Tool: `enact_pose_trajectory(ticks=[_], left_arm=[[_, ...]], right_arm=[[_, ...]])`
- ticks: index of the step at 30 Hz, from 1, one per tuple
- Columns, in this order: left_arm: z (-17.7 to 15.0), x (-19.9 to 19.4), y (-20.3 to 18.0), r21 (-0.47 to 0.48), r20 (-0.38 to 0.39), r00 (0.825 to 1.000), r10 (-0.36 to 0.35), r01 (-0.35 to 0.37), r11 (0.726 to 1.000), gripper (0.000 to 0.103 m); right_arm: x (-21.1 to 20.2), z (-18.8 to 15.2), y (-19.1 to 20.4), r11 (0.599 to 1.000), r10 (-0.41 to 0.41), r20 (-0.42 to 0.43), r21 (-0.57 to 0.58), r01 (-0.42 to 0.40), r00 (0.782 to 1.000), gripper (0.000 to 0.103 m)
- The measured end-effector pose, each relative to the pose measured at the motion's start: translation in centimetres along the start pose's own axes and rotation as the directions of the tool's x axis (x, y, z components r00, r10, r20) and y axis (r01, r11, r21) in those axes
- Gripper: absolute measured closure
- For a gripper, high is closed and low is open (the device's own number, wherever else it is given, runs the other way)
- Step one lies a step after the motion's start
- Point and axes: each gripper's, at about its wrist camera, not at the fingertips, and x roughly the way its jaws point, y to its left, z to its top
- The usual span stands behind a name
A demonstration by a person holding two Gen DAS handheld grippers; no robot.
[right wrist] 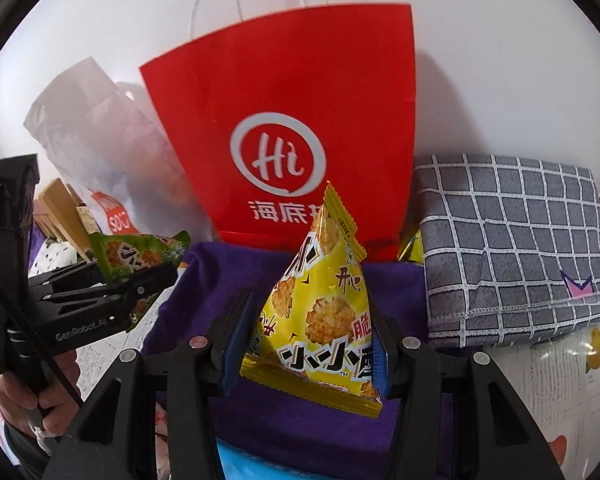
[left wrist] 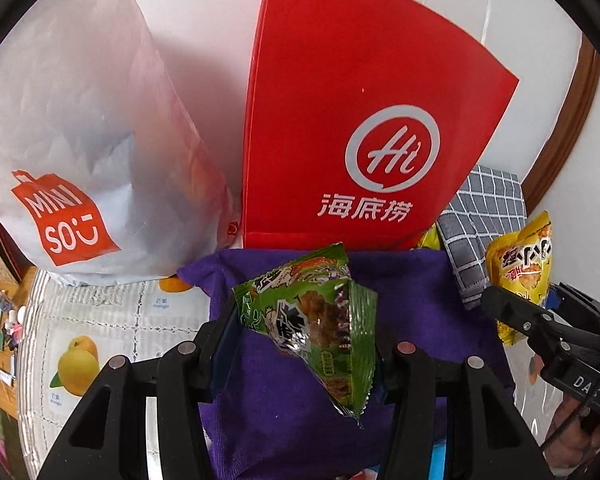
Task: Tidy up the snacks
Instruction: 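Carry both triangular bags over the purple towel in front of the red bag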
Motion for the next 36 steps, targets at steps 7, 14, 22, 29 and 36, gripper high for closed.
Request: enact_pose_trajectory(ticks=[7, 14, 22, 29, 36], left_arm=[[-0.2, 0.8, 0.2, -0.014, -0.021, 1.0, -0.008, 0.008, 1.0, 0.053], [-0.2, 0.9, 0.2, -0.014, -0.022, 1.0, 0.005, -0.006, 1.0, 0.053], [-0.3, 1.4, 0.1, -0.01, -0.031, 1.0, 0.002, -0.002, 1.0, 0.053], [-0.2, 1.2, -0.1, -0.002, -0.024, 1.0, 0.005, -0.005, 1.0, 0.053], [-0.3, 1.3, -0.1, -0.008, -0.028, 1.0, 0.007, -0.007, 1.0, 0.053]], right_arm=[[0.8, -0.8, -0.4, 0.999, -0.024, -0.04, -0.027, 0.023, 0.999, 0.053], [1.1, -0.9, -0.4, 0.999, -0.003, -0.062, -0.034, 0.001, 0.998, 0.053], [0.7, -0.8, -0.8, 0.999, -0.003, -0.059, -0.032, 0.002, 0.998, 0.053], [1.2, -1.0, -0.5, 0.999, -0.01, -0.074, -0.05, 0.007, 0.997, 0.053], [1.6, -1.1, -0.3, 0.998, -0.012, -0.083, -0.057, 0.008, 0.996, 0.053]])
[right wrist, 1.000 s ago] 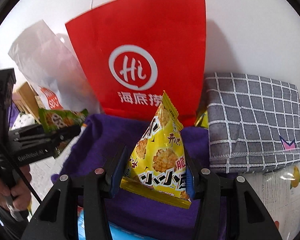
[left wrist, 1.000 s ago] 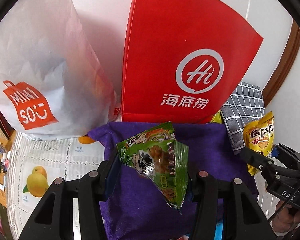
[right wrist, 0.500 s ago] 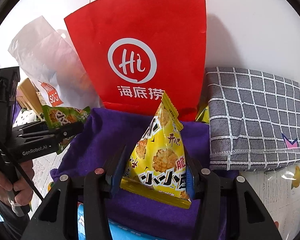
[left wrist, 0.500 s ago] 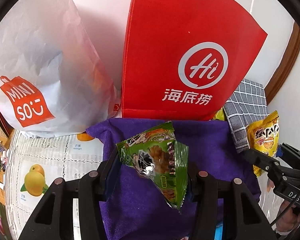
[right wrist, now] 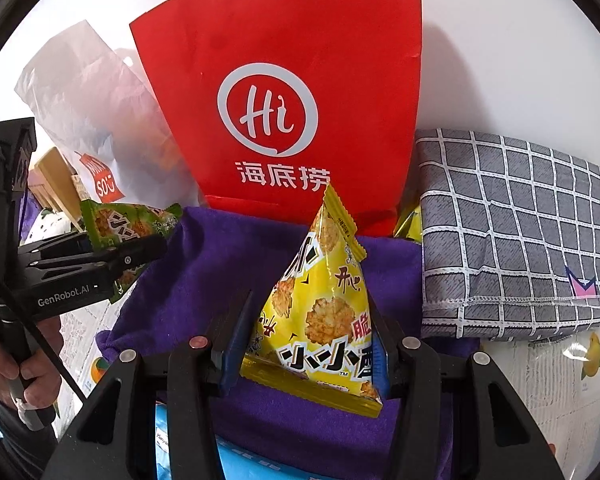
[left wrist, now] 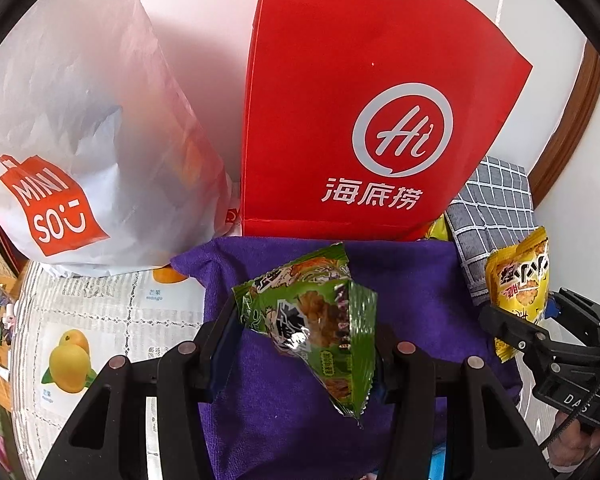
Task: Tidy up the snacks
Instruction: 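Carry both triangular bags over the purple towel in front of the red bag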
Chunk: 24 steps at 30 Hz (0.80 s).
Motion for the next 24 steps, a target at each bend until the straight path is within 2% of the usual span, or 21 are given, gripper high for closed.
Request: enact_pose_trajectory(ticks=[12, 24], left_arm=[[-0.4, 0.9, -0.6, 0.007, -0.024, 1.0, -0.001, 0.002, 1.0, 0.053], [-1.2, 3.3, -0.4, 0.011, -0.094, 0.996, 0.013, -0.012, 1.0, 0.053]], right_arm=[[0.5, -0.1, 0.1, 1.0, -0.008, -0.023, -0.017, 0.008, 1.0, 0.053], [3.8, -0.6, -0.8, 1.0, -0.011, -0.128, -0.006, 0.011, 0.992, 0.053]])
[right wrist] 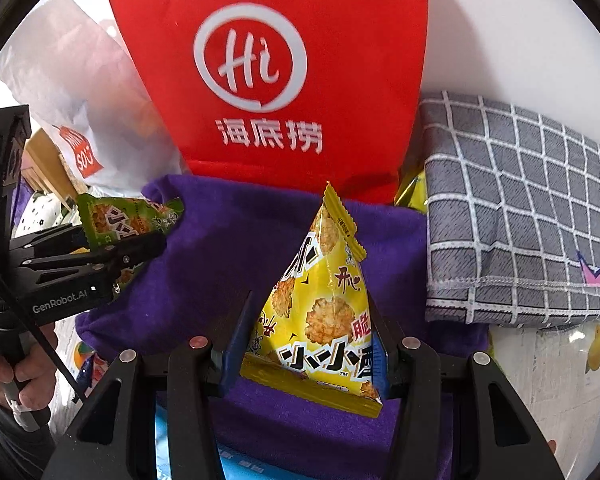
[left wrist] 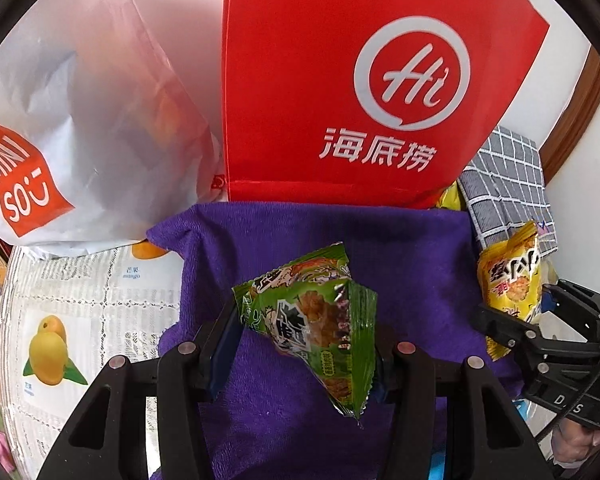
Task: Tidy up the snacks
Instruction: 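Carry both triangular bags over the purple towel in front of the red bag, then lower both bags onto the purple towel and open both grippers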
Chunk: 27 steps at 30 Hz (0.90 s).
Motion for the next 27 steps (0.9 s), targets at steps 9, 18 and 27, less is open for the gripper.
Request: enact_pose_trajectory(ticks=[9, 18, 27], left_arm=[[-0.3, 1.3, -0.2, 0.001, -0.039, 0.999, 0.005, -0.005, 1.0, 0.053], [-0.5, 2.3, -0.7, 0.005, -0.071, 0.997, 0.016, -0.016, 1.0, 0.053], [-0.4, 3.4, -0.7, -0.001, -0.11, 0.994, 0.016, -0.016, 1.0, 0.053]], right_arm=[[2.4, -0.4, 0.3, 1.0, -0.005, -0.063, -0.005, 0.004, 0.998, 0.053], [3.7, -0.6, 0.8, 1.0, -0.014, -0.093, 0.004, 0.014, 0.996, 0.053], [4.4, -0.5, 0.8, 0.999, -0.028, -0.121, 0.015, 0.03, 0.992, 0.053]])
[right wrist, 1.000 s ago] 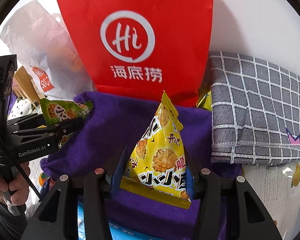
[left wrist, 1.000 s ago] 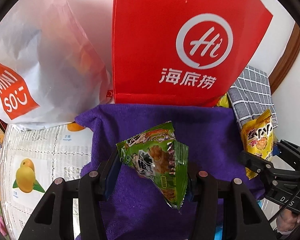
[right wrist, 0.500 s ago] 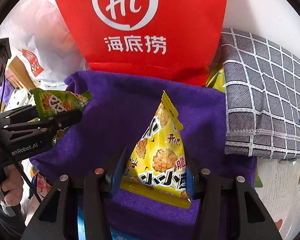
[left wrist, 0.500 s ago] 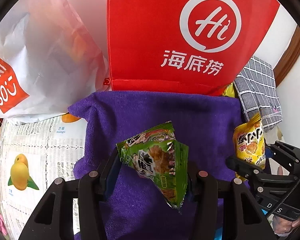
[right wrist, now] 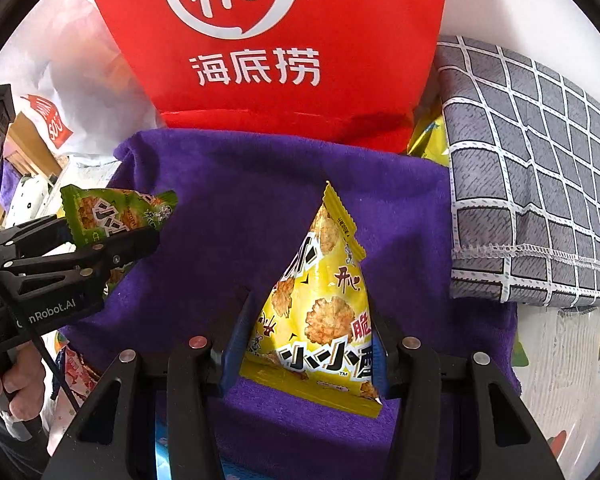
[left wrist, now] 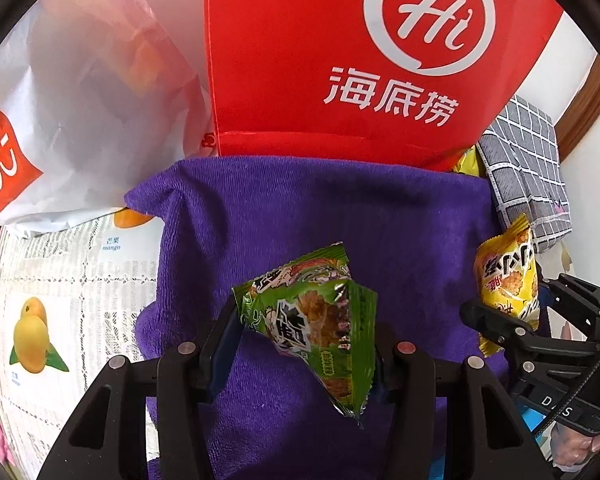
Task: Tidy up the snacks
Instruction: 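Lower both bags onto the purple towel and open both grippers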
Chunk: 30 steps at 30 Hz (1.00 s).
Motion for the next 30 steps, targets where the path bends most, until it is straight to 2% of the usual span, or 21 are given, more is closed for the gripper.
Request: enact_pose_trajectory(ticks=[10, 14, 16, 20, 22, 27, 30], left_arm=[[0.0, 0.4, -0.5, 0.006, -0.012, 1.0, -0.001, 0.001, 1.0, 0.052], [-0.1, 0.3, -0.5, 0.01, -0.014, 1.0, -0.005, 0.006, 1.0, 0.052], [-0.1, 0.2, -0.5, 0.011, -0.013, 1.0, -0.016, 0.016, 1.0, 0.051], [0.1, 0.1, -0.4, 0.001, -0.02, 1.0, -0.014, 0.014, 1.0, 0.045], [0.2, -0.1, -0.4, 0.002, -0.016, 1.0, -0.007, 0.007, 1.0, 0.036], [0.5, -1.8, -0.6, 0.005, 0.023, 1.0, 0.012, -0.012, 1.0, 0.031], [0.6, -2.6, -0.4, -0.001, 0.04, 0.999, 0.004, -0.004, 1.0, 0.031]], right_arm=[[0.5, 0.2, 0.6, 1.0, -0.005, -0.012, -0.015, 0.005, 1.0, 0.05], [0.2, 0.3, 0.4, 1.0, -0.011, -0.002, -0.005, 0.011, 1.0, 0.042], [-0.2, 0.4, 0.2, 1.0, -0.013, 0.01, 0.001, 0.013, 1.0, 0.041], [-1.2, 0.6, 0.0, 1.0, -0.003, 0.03, 0.01, 0.003, 1.0, 0.039], [-1.9, 0.6, -0.1, 1.0, -0.007, 0.045, 0.01, 0.007, 0.999, 0.036], [-4.0, 0.5, 0.2, 0.999, -0.037, 0.102, -0.007, 0.038, 0.994, 0.025], [-5.6, 0.5, 0.4, 0.999, -0.048, 0.139, -0.016, 0.051, 0.989, 0.025]])
